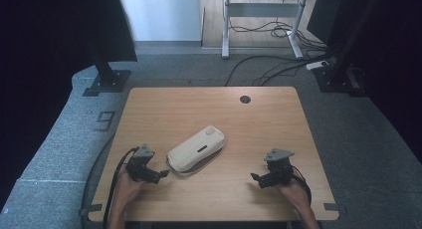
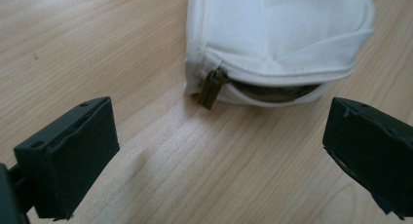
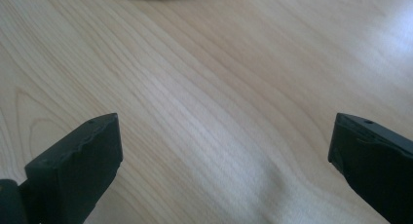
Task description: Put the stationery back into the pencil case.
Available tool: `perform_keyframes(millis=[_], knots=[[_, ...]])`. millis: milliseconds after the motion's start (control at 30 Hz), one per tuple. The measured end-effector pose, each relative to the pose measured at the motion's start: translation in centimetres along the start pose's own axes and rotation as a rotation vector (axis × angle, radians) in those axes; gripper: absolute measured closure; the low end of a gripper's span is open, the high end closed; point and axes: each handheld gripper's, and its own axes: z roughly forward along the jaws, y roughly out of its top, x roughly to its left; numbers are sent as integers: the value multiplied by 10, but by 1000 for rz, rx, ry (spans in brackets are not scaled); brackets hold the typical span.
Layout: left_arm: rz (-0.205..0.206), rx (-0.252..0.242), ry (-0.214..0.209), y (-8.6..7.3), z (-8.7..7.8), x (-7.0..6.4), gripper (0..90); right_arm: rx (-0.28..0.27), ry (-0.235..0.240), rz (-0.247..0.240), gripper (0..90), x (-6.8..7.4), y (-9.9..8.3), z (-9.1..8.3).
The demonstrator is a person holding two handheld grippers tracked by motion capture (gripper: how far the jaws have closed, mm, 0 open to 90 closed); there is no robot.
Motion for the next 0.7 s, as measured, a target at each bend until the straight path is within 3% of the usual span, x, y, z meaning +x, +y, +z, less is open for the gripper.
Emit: perform_keyframes(millis=[300,400,467,700], knots=[[12,29,28,-6,11,-1,0,16,3,31,0,-1,-19,7],[26,63,39,-8,19,-3,0,33,-1,30,0,-1,-23,11],[40,46,43,-12,23,-3,0,29,23,53,0,-2,-26,13],[31,46,52,-12,23,-4,0,29,23,58,0,-2,-27,13]])
